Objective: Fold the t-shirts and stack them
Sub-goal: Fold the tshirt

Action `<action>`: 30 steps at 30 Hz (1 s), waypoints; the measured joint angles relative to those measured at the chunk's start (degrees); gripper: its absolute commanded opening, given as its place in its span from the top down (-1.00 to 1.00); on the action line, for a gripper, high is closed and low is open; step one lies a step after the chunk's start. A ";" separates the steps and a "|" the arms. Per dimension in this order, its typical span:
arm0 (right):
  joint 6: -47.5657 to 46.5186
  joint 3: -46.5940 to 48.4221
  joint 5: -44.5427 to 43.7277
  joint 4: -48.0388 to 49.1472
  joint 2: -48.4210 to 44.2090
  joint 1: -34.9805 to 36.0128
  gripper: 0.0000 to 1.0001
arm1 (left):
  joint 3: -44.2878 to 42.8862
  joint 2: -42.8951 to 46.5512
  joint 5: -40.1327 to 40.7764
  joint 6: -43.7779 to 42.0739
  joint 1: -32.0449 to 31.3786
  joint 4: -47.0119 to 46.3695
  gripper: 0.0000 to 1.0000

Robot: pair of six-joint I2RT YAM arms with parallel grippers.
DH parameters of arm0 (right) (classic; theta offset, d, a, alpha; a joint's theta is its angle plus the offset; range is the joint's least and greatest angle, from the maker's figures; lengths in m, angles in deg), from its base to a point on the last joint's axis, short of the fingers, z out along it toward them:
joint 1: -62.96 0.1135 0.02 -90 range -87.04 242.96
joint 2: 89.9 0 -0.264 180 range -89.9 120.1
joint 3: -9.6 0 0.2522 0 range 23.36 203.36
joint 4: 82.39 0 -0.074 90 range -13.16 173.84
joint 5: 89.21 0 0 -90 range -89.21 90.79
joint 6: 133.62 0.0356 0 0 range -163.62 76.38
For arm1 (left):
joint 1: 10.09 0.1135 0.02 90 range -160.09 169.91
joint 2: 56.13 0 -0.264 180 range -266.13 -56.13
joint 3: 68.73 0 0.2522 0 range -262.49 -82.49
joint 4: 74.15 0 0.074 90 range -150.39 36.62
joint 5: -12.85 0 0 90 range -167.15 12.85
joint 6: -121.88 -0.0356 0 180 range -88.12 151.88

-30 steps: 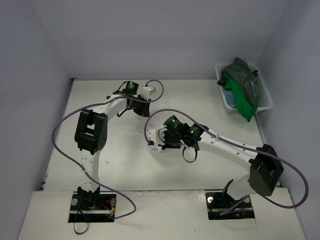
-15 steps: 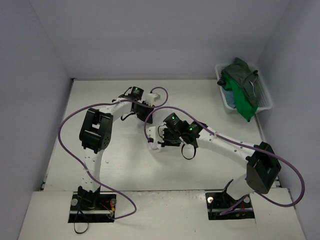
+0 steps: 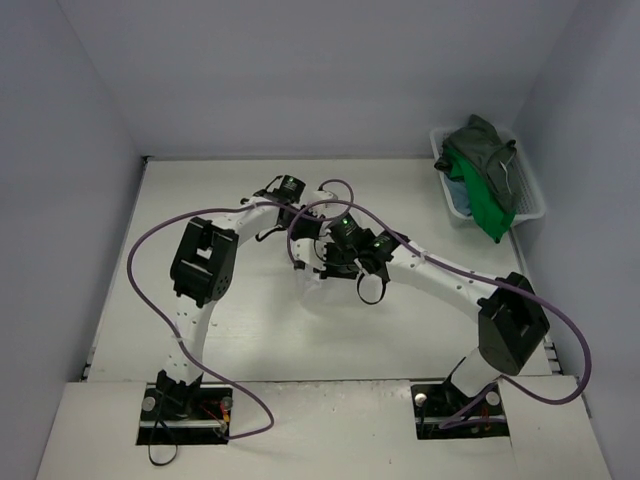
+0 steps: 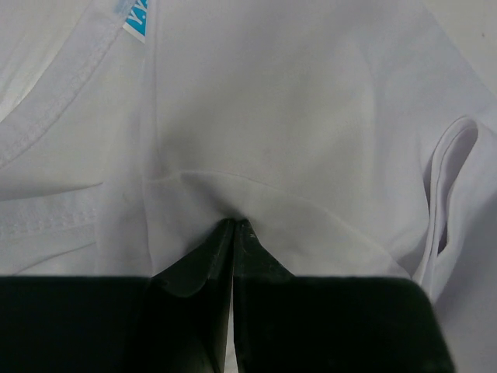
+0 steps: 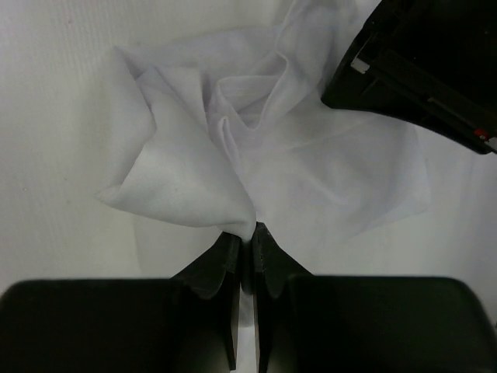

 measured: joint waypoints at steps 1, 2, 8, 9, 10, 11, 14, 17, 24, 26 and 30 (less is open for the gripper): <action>-0.26 0.57 0.00 0.24 0.74 -0.44 1.00 | 0.02 0.00 -0.02 -0.09 -0.24 0.00 1.00; -0.59 1.31 0.02 0.24 1.55 -0.92 1.00 | 0.07 0.00 -0.11 -0.17 -0.50 -0.02 1.00; -1.77 4.83 -0.02 1.09 5.31 -3.21 1.00 | 0.79 0.20 -1.46 -0.33 -1.31 -0.11 1.00; -1.90 5.25 -0.02 1.07 5.53 -3.48 1.00 | 0.92 0.24 -1.70 -0.33 -1.36 -0.15 1.00; -2.21 6.03 -0.02 1.14 5.79 -3.72 1.00 | 1.07 0.26 -1.92 -0.33 -1.42 -0.22 1.00; -2.21 6.16 -0.04 1.14 5.81 -3.78 1.00 | 1.22 0.33 -2.14 -0.33 -1.46 -0.26 1.00; -2.62 7.69 -0.31 1.11 5.90 -3.91 1.00 | 1.42 0.37 -2.71 -0.33 -1.79 -0.24 1.00; -2.84 9.22 -0.50 1.07 5.95 -4.20 1.00 | 1.49 0.37 -3.21 -0.31 -2.29 -0.20 1.00; -3.58 11.76 -0.52 1.14 7.45 -5.03 1.00 | 1.49 0.37 -4.02 -0.28 -3.69 0.24 1.00; -3.98 11.87 -0.17 1.25 8.31 -5.33 1.00 | 1.62 0.37 -4.72 -0.28 -3.80 0.35 1.00; -5.07 12.09 0.85 1.84 9.70 -5.99 1.00 | 2.12 0.37 -6.05 -0.31 -3.69 0.13 1.00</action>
